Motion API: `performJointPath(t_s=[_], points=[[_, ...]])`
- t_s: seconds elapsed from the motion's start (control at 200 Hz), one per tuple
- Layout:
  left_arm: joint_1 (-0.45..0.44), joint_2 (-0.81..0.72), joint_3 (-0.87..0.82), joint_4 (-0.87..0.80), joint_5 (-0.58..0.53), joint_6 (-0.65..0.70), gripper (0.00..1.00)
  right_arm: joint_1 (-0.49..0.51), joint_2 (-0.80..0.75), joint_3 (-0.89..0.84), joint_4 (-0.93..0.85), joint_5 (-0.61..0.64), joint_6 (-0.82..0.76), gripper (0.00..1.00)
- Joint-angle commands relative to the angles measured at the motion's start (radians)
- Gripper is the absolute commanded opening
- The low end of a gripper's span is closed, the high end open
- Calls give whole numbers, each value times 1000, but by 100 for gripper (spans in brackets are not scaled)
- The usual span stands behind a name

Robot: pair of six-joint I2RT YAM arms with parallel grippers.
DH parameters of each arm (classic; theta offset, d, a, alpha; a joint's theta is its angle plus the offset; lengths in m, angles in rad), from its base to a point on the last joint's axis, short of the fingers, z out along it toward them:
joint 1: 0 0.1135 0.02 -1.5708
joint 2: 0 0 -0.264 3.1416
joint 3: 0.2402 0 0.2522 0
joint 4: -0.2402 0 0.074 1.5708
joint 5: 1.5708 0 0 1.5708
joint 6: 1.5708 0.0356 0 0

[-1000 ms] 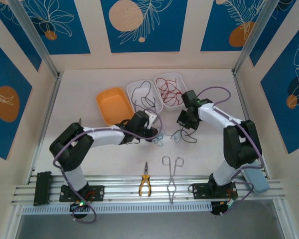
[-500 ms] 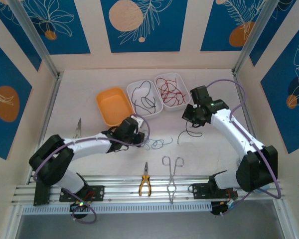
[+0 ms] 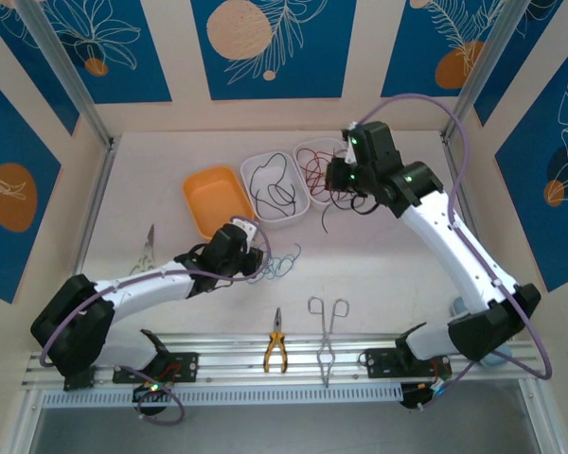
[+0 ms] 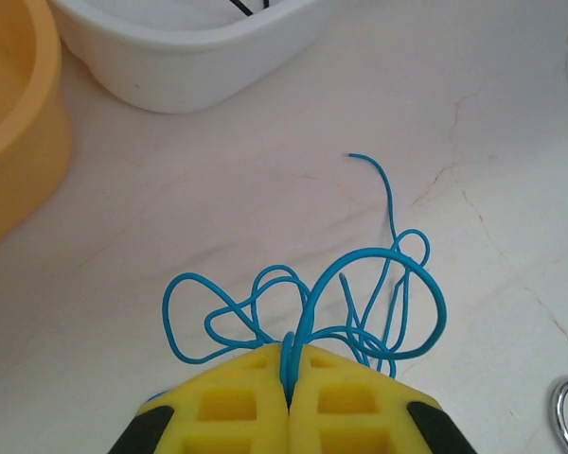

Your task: Untangle the cables

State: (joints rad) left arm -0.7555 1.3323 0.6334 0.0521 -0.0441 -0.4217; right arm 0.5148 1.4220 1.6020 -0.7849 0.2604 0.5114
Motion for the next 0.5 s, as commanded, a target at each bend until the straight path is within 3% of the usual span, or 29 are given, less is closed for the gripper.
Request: performJointPath(t_s=[0.0, 0.26, 0.495], points=[[9, -29, -14, 44, 25, -24, 0, 26, 108, 95, 70, 10, -100, 0], [8, -19, -34, 104, 57, -61, 0, 39, 438, 384, 121, -36, -156, 0], [9, 4, -29, 131, 67, -68, 0, 50, 743, 680, 34, -101, -166, 0]])
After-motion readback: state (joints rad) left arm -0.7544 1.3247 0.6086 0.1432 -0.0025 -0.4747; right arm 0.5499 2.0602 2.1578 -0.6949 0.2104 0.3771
